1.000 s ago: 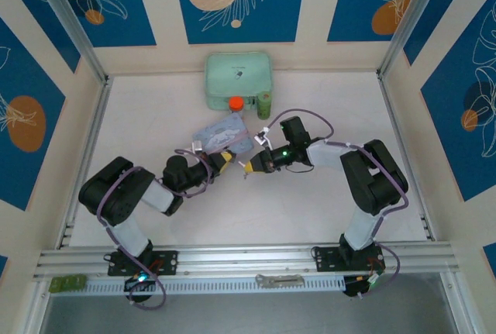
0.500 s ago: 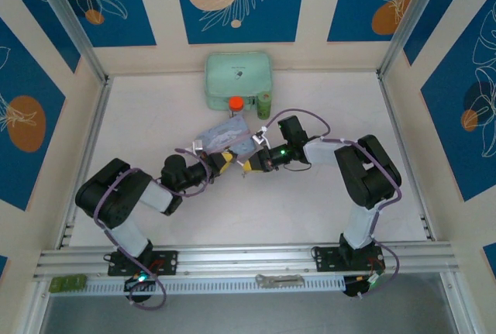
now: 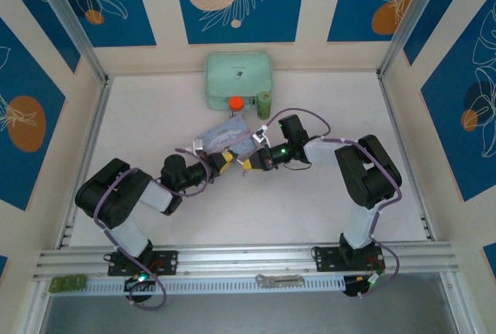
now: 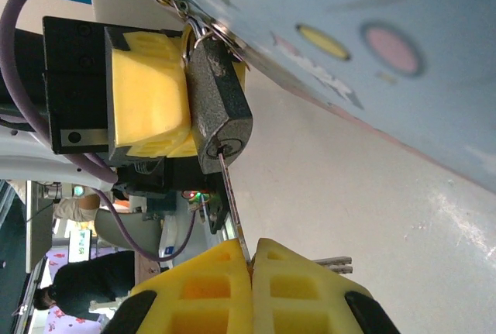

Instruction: Unlock a padlock with a key

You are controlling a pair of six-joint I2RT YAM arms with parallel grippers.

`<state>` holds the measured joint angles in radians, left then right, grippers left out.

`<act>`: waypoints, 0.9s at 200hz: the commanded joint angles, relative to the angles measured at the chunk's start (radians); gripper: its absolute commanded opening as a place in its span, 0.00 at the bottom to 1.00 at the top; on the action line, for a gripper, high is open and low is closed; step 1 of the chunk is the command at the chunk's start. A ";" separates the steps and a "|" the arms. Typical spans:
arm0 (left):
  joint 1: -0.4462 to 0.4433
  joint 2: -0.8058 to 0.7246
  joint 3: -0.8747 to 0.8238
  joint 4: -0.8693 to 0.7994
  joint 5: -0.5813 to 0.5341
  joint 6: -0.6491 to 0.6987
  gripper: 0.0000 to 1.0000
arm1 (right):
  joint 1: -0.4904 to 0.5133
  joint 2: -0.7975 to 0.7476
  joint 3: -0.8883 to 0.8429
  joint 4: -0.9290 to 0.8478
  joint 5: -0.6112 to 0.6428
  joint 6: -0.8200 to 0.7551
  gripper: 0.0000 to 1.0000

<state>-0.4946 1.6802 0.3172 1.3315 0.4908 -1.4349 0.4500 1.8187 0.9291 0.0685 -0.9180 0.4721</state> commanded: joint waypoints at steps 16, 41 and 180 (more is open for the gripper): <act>0.007 -0.017 0.019 0.077 0.070 0.018 0.00 | 0.002 0.004 0.019 0.017 -0.041 0.008 0.00; 0.004 -0.020 0.024 0.077 0.088 0.025 0.00 | 0.005 0.015 0.033 0.009 -0.038 0.012 0.00; -0.005 -0.031 0.046 0.077 0.246 0.044 0.00 | 0.001 -0.027 0.146 -0.148 0.135 0.029 0.00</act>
<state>-0.4793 1.6699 0.3359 1.3190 0.5312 -1.4059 0.4587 1.8290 1.0264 -0.0772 -0.8715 0.4793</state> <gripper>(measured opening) 0.055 0.051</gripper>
